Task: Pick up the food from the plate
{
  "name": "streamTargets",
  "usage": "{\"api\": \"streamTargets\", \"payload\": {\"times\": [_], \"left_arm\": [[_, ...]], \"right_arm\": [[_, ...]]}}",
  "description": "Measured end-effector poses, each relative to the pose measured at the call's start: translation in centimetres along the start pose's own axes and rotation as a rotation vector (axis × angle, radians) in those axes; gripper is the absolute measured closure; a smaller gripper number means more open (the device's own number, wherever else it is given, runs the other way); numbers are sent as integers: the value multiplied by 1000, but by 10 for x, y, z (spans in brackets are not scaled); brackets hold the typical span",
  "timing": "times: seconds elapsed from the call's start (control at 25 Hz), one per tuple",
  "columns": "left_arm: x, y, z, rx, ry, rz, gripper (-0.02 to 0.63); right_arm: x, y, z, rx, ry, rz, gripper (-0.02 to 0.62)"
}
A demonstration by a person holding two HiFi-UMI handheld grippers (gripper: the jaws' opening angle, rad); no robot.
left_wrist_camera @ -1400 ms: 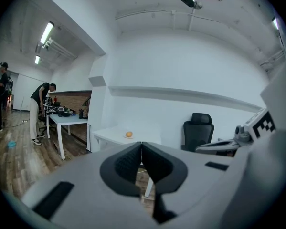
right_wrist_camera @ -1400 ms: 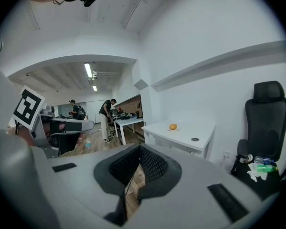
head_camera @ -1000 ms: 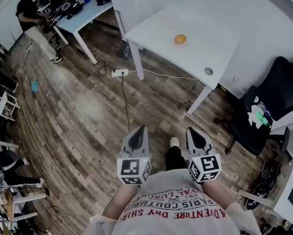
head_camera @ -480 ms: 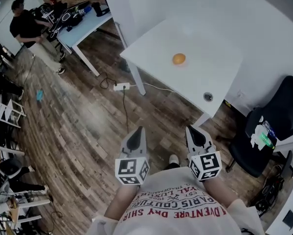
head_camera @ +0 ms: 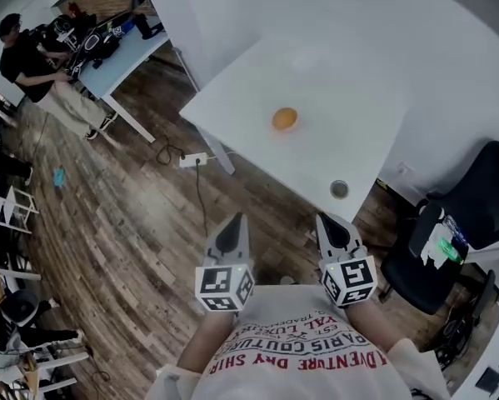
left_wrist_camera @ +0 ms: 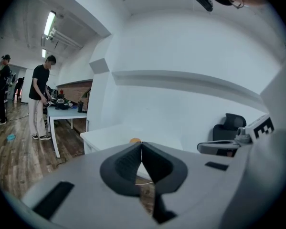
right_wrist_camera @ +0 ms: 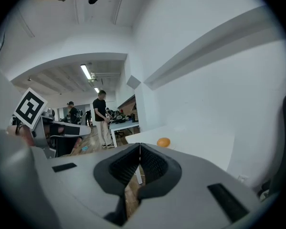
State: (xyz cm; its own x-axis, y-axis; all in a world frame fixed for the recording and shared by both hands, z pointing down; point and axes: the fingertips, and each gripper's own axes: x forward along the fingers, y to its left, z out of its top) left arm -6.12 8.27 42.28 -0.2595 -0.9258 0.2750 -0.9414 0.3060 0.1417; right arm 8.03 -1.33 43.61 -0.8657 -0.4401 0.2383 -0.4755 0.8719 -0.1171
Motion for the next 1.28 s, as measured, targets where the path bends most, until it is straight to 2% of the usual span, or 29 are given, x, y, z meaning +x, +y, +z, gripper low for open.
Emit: {"api": "streamTargets", "payload": {"times": [0.4, 0.72, 1.04, 1.28], "left_arm": [[87, 12, 11, 48, 41, -93, 598], [194, 50, 42, 87, 85, -259, 598], [300, 84, 80, 132, 133, -430, 598], [357, 92, 84, 168, 180, -545, 598]], "right_arm": [[61, -40, -8, 58, 51, -57, 581], [150, -70, 3, 111, 91, -201, 581], [223, -95, 25, 167, 110, -385, 581], [261, -118, 32, 215, 106, -515, 581]]}}
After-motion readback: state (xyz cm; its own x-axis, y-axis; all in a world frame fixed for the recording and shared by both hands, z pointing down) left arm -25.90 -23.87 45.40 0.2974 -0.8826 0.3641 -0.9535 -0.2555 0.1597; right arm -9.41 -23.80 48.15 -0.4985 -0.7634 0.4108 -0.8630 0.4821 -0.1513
